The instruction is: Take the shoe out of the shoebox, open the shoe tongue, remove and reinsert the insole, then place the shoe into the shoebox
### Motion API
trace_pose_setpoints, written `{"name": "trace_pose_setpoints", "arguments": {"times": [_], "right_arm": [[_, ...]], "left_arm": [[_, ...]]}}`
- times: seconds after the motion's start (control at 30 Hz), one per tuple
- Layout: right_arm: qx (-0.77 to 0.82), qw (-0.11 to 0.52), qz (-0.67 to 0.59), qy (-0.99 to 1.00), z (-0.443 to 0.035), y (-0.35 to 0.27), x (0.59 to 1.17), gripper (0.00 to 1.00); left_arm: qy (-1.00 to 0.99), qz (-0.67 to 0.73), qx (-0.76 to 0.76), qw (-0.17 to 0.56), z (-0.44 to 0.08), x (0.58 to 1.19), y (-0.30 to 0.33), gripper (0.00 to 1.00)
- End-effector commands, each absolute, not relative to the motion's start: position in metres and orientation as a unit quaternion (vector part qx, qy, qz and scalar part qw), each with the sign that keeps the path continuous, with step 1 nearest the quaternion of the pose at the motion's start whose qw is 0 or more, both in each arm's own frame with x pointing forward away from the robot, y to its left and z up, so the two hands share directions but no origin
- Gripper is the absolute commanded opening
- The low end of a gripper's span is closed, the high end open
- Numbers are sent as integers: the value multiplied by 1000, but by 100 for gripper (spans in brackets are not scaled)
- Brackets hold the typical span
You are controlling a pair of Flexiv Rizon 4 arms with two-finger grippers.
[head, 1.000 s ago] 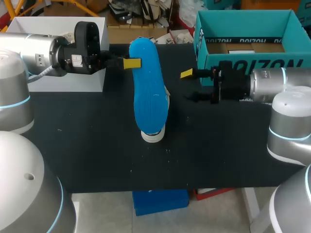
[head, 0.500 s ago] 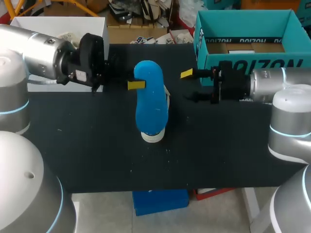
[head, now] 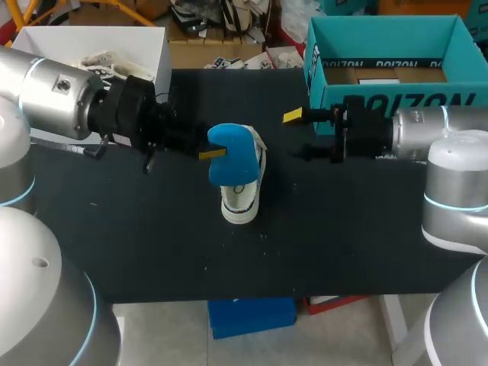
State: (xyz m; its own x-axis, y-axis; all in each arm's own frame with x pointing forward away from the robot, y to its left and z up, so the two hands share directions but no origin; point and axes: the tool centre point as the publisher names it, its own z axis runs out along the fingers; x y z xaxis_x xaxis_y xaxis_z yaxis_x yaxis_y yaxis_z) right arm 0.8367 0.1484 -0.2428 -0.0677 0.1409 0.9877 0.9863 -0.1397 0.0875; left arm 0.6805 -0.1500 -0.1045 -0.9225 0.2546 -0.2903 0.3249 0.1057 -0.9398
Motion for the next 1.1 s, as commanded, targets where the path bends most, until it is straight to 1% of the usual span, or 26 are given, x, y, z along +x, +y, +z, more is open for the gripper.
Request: {"name": "trace_pose_setpoints", "arguments": {"times": [0.03,0.13,0.17,0.2,0.23,0.3,0.33,0.37,0.4,0.43,0.5,0.53,0.6,0.67,0.7,0.8,0.87,1.1], "right_arm": [[-549,406,-520,-513,-244,150,836,100],[-549,406,-520,-513,-244,150,836,100],[-549,406,-520,-513,-244,150,836,100],[-549,406,-520,-513,-244,150,836,100],[-549,406,-520,-513,-244,150,836,100],[-549,406,-520,-513,-244,150,836,100],[-549,406,-520,-513,-244,150,836,100],[-549,406,-520,-513,-244,150,836,100],[-549,406,-520,-513,-244,150,836,100],[-549,406,-520,-513,-244,150,836,100],[-549,406,-520,-513,-244,150,836,100],[-549,406,-520,-513,-244,150,836,100],[-549,406,-520,-513,-244,150,836,100],[-549,406,-520,-513,-244,150,836,100],[-549,406,-520,-513,-244,150,836,100],[-549,406,-520,-513,-244,150,836,100],[-549,406,-520,-513,-244,150,836,100],[-549,406,-520,-513,-244,150,836,100]], "left_arm": [[745,-639,187,37,-104,675,-149,0],[745,-639,187,37,-104,675,-149,0],[744,-630,210,64,-105,669,-149,0],[730,-642,222,77,-107,664,-148,0],[732,-625,255,94,-112,655,-147,0],[715,-637,262,116,-123,645,-142,0],[729,-601,292,151,-130,644,-139,0],[717,-616,287,155,-135,640,-137,0],[707,-619,294,175,-140,640,-133,0],[706,-601,317,202,-145,636,-130,0],[691,-606,322,227,-155,631,-125,0],[689,-584,349,250,-162,630,-125,0],[675,-585,358,270,-172,626,-123,0],[661,-556,400,305,-180,624,-124,0],[652,-562,399,316,-183,623,-123,0],[639,-524,433,359,-196,619,-123,0],[642,-499,445,375,-207,615,-124,0],[642,-499,445,375,-207,615,-124,0]]}}
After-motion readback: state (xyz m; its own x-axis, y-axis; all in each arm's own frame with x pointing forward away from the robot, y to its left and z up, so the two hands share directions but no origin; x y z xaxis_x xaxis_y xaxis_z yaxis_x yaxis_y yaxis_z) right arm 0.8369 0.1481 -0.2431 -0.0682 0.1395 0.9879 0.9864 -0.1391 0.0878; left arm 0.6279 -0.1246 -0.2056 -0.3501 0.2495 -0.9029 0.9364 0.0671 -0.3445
